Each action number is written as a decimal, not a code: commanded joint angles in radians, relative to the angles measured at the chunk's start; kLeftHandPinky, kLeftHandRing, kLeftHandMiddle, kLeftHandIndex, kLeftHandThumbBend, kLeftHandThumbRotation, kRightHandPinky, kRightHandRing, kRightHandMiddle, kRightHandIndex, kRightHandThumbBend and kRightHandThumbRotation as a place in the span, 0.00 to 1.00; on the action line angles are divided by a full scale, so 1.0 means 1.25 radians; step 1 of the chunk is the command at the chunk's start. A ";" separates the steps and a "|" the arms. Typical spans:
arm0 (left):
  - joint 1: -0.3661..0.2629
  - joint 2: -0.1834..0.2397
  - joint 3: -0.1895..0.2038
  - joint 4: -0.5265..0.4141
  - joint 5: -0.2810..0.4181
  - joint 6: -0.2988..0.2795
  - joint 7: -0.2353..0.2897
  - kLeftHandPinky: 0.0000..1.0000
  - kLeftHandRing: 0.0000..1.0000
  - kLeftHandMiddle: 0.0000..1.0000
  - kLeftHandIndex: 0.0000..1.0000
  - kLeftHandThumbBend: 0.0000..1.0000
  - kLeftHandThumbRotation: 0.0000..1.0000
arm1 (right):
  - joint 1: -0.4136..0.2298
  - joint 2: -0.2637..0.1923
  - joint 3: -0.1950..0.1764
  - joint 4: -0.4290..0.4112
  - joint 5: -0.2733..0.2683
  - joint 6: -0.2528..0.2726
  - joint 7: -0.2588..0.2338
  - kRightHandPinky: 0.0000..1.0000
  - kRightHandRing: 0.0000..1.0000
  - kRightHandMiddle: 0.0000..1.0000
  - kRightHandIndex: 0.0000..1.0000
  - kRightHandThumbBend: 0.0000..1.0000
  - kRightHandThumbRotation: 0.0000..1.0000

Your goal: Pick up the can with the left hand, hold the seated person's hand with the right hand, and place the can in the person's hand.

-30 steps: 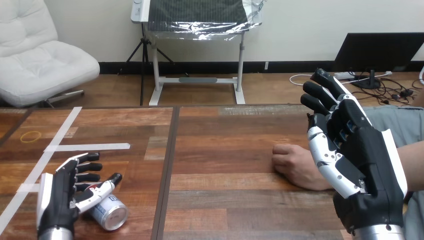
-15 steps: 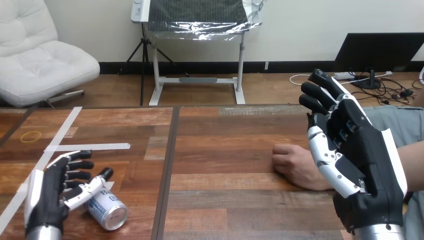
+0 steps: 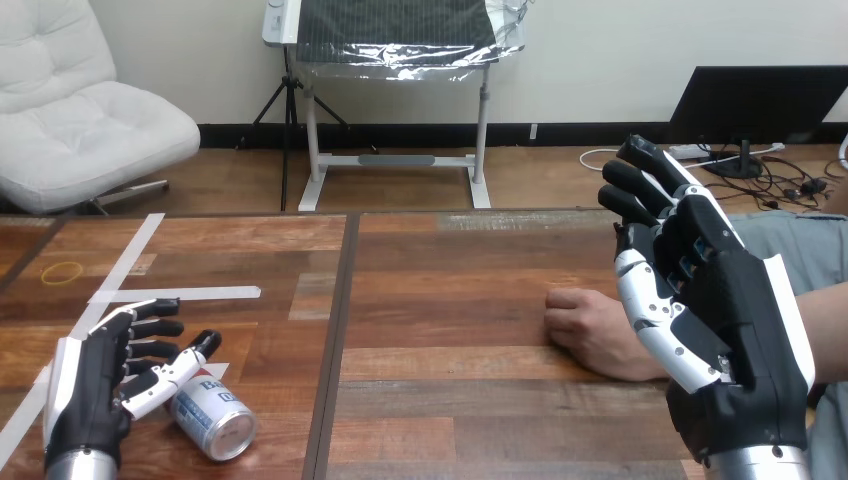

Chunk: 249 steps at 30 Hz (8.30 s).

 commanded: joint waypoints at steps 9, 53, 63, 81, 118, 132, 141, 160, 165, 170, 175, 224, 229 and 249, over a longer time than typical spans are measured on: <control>-0.045 -0.017 0.012 0.001 -0.042 -0.025 -0.035 0.56 0.63 0.68 0.70 0.75 0.37 | -0.050 0.015 -0.017 -0.028 -0.001 -0.001 -0.002 0.94 0.85 0.85 0.85 0.00 0.00; 0.002 -0.085 0.002 -0.058 -0.021 -0.053 -0.009 0.57 0.64 0.69 0.72 0.62 0.15 | -0.043 0.015 -0.025 -0.034 0.007 -0.002 0.003 0.88 0.83 0.83 0.83 0.00 0.00; 0.010 -0.095 0.006 -0.058 -0.035 -0.056 -0.019 0.57 0.64 0.69 0.71 0.63 0.11 | -0.043 0.017 -0.025 -0.038 0.011 0.004 0.003 0.87 0.83 0.83 0.83 0.00 0.00; 0.006 -0.104 -0.012 -0.058 -0.004 -0.039 0.013 0.56 0.63 0.68 0.71 0.63 0.11 | -0.043 0.013 -0.035 -0.035 0.020 -0.003 0.012 0.87 0.82 0.83 0.83 0.00 0.00; 0.002 -0.123 -0.052 -0.074 0.023 -0.027 0.038 0.53 0.61 0.67 0.70 0.62 0.16 | -0.039 0.008 -0.036 -0.045 0.018 0.006 0.012 0.83 0.81 0.82 0.81 0.00 0.00; 0.004 -0.123 -0.052 -0.082 0.009 -0.025 0.028 0.54 0.62 0.68 0.70 0.62 0.14 | -0.040 0.009 -0.037 -0.043 0.012 0.007 0.012 0.82 0.81 0.82 0.81 0.00 0.00; 0.003 -0.119 -0.054 -0.079 0.008 -0.029 0.026 0.54 0.62 0.68 0.71 0.60 0.12 | -0.041 0.008 -0.036 -0.044 0.009 0.010 0.011 0.82 0.81 0.82 0.81 0.01 0.00; -0.001 -0.126 -0.056 -0.076 0.001 -0.032 0.021 0.55 0.63 0.68 0.71 0.61 0.12 | -0.043 0.007 -0.039 -0.041 0.006 0.007 0.011 0.80 0.80 0.81 0.80 0.02 0.00; -0.001 -0.129 -0.056 -0.078 -0.002 -0.028 0.017 0.54 0.62 0.68 0.71 0.61 0.14 | -0.042 0.007 -0.040 -0.042 0.006 0.008 0.012 0.79 0.80 0.81 0.80 0.02 0.00; -0.001 -0.135 -0.053 -0.081 -0.009 -0.020 0.011 0.54 0.62 0.68 0.71 0.62 0.15 | -0.043 0.007 -0.041 -0.042 0.008 0.007 0.013 0.79 0.80 0.81 0.80 0.01 0.00; 0.000 -0.137 -0.053 -0.083 -0.009 -0.024 0.011 0.53 0.61 0.68 0.71 0.62 0.15 | -0.043 0.009 -0.042 -0.043 0.015 0.008 0.014 0.79 0.80 0.81 0.80 0.01 0.00; 0.056 -0.060 -0.104 -0.244 0.047 0.129 -0.126 0.93 0.98 1.00 1.00 0.97 0.56 | -0.047 0.006 -0.041 -0.039 0.006 0.011 0.014 0.78 0.80 0.81 0.80 0.01 0.00; 0.058 -0.059 -0.105 -0.250 0.051 0.140 -0.126 0.91 0.98 1.00 1.00 0.98 0.57 | -0.047 0.005 -0.042 -0.036 0.007 0.007 0.017 0.78 0.80 0.81 0.80 0.01 0.00; 0.066 -0.059 -0.102 -0.256 0.042 0.138 -0.142 0.95 1.00 1.00 1.00 0.98 0.59 | -0.046 0.006 -0.044 -0.037 0.007 0.009 0.021 0.77 0.80 0.81 0.80 0.01 0.00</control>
